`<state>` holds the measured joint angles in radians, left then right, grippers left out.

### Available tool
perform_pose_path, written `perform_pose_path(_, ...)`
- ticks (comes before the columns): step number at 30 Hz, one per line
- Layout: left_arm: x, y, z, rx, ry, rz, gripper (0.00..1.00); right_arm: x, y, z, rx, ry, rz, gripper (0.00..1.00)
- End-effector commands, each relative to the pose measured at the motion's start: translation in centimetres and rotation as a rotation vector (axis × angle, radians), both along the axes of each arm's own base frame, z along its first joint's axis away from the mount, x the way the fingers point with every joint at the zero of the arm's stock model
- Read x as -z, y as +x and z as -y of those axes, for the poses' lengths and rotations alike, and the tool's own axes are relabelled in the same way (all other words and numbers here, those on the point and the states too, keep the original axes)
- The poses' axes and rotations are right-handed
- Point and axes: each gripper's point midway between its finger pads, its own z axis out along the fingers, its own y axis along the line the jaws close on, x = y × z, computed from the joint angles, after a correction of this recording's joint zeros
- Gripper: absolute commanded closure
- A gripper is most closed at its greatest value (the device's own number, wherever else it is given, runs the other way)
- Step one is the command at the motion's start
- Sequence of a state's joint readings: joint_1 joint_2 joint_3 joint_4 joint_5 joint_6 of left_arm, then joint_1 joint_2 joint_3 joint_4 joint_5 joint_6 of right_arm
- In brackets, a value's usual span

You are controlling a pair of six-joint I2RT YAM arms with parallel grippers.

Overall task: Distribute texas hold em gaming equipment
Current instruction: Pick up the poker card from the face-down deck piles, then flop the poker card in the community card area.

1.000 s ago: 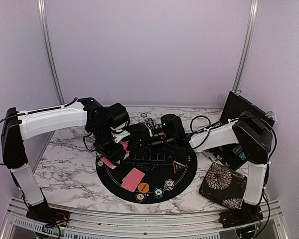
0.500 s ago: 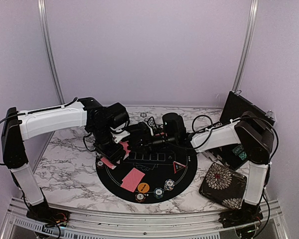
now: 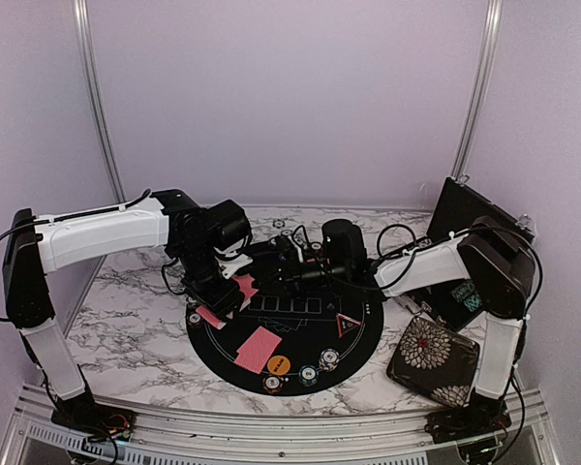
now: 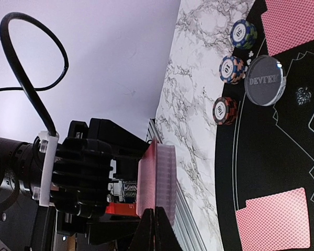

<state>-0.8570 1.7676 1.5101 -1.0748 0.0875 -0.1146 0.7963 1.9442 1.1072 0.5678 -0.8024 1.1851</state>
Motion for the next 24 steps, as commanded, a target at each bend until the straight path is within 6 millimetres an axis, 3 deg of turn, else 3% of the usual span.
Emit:
perform_pose_path(1, -0.8, -0.1, -0.1, 0.011, -0.007, 0.012, 0.56, -3.0, -0.1, 0.2, -0.009, 0.069, 0.042, 0.99)
perform_pose_path(13, -0.9, -0.1, 0.0, 0.013, -0.01, 0.011, 0.56, -2.6, -1.3, -0.9, -0.047, 0.073, 0.026, 1.0)
perform_pose_path(24, -0.9, -0.2, -0.2, 0.012, -0.01, 0.011, 0.56, -3.5, -0.8, -0.2, -0.032, 0.106, 0.023, 1.0)
